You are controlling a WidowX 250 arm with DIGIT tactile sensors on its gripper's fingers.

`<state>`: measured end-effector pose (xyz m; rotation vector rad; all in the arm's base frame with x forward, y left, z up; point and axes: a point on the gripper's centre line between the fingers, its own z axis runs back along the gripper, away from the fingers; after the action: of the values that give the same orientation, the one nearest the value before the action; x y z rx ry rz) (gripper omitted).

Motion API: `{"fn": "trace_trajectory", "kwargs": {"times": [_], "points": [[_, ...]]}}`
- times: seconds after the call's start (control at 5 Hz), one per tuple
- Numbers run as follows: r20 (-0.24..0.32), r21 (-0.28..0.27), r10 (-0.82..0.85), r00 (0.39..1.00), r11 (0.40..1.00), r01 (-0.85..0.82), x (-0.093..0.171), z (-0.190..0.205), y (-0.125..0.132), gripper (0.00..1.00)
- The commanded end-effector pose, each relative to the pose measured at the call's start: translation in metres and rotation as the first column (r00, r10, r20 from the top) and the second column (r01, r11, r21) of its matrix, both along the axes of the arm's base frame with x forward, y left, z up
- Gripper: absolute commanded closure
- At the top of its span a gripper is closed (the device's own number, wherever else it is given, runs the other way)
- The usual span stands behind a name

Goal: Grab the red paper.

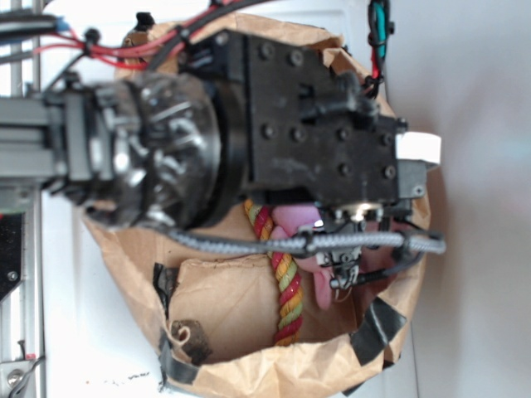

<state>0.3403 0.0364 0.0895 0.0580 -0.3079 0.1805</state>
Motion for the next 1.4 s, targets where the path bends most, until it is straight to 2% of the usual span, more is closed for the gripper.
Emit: {"fn": "trace_trajectory", "kwargs": {"times": [0.0, 1.0, 1.2], "points": [[0.094, 0.036, 0.056, 0.994, 0.998, -0.060, 0.0097, 0.0241, 0.0257, 0.00], [0.091, 0.026, 0.050, 0.995, 0.998, -0.052, 0.0119, 0.0216, 0.0261, 0.00], [0.112, 0.029, 0.049, 0.992, 0.998, -0.053, 0.0110, 0.0147, 0.0256, 0.00]]}}
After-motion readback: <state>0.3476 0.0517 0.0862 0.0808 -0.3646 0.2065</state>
